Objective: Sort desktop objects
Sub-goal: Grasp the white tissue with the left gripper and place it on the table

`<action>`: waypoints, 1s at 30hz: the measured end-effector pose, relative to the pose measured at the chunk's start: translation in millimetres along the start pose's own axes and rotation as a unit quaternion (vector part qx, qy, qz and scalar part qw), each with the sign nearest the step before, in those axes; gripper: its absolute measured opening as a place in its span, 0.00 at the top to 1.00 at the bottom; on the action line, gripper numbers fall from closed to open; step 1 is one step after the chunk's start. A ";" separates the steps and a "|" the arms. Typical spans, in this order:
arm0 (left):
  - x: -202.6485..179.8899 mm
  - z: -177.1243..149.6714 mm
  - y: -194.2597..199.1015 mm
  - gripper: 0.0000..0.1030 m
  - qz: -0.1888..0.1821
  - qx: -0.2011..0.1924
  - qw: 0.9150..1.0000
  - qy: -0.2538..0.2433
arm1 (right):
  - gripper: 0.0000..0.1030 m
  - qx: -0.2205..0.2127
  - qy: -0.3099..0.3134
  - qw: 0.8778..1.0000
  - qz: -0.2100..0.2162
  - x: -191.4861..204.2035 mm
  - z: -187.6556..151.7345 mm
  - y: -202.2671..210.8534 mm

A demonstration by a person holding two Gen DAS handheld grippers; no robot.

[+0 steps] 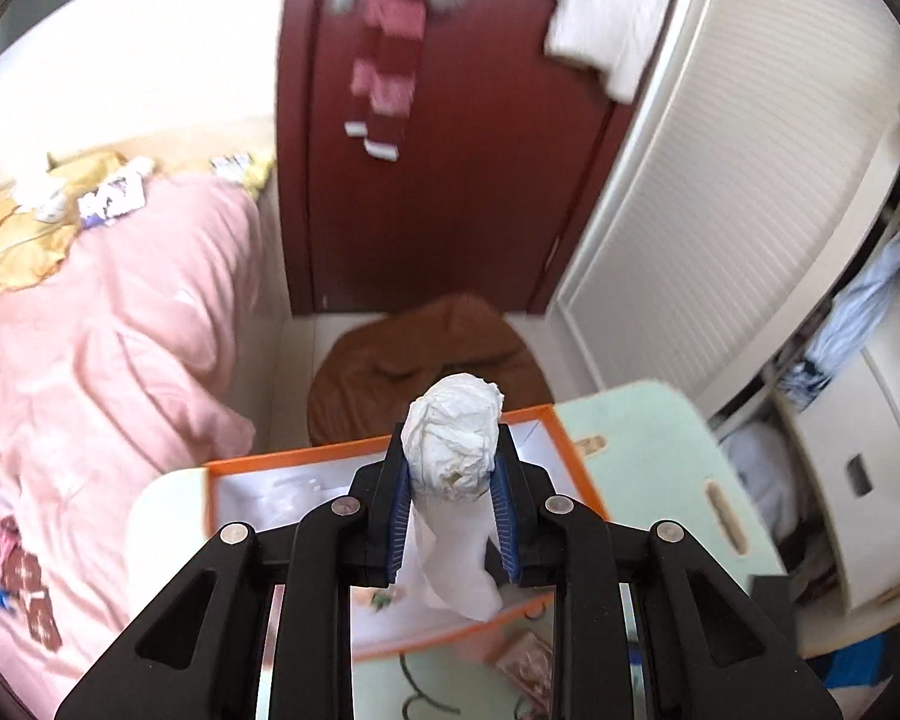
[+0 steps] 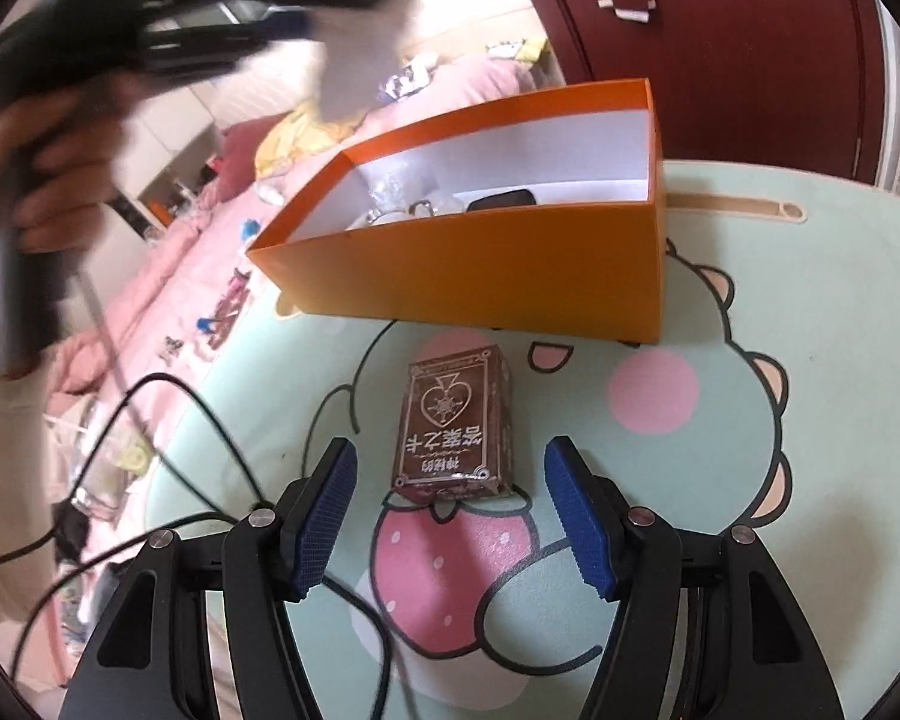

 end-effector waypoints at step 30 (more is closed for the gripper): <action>98.0 -165.8 -31.4 0.25 0.117 0.039 0.988 0.092 | 0.37 0.006 0.021 0.998 -0.063 2.3 45.4 17.9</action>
Point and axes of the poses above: each gripper's, at about its wrist camera, not at the fingertips, and y roughly against the way its jaws point, x to its left, z to its top, the point moved 10 cm from there along -y, roughly the way its jaws point, and after that the axes turned 10 degrees about y, right-handed, at the moved point
